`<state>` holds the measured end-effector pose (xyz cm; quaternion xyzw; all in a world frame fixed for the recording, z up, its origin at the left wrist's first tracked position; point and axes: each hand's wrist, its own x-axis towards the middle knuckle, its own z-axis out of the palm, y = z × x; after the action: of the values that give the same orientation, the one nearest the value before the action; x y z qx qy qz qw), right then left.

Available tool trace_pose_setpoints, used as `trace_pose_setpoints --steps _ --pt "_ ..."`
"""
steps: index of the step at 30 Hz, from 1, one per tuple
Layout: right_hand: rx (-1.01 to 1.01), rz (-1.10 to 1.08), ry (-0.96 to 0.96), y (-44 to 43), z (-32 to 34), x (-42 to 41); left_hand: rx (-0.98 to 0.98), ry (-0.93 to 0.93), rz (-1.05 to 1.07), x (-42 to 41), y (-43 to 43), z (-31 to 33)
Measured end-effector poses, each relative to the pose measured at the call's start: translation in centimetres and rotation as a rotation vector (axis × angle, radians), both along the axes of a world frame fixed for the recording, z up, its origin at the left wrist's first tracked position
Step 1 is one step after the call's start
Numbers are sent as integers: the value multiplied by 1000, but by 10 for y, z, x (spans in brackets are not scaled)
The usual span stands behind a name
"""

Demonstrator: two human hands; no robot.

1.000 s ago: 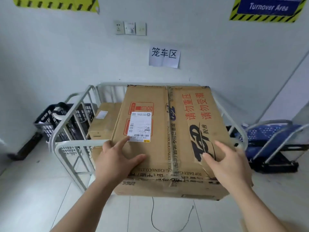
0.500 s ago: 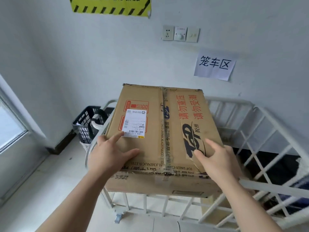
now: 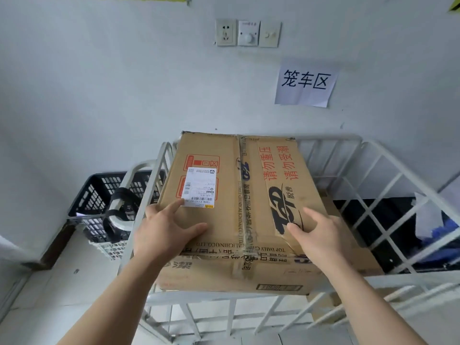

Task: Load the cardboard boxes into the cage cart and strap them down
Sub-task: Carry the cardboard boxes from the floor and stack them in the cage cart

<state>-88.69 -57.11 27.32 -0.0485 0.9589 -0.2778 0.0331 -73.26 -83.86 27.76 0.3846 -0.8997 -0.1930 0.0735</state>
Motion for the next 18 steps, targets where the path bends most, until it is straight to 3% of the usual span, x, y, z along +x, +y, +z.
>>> trace_pose_setpoints --steps 10,18 --pt "56 -122 59 64 9 -62 43 49 -136 -98 46 -7" --pt "79 -96 58 143 9 -162 80 62 -110 -200 127 -15"
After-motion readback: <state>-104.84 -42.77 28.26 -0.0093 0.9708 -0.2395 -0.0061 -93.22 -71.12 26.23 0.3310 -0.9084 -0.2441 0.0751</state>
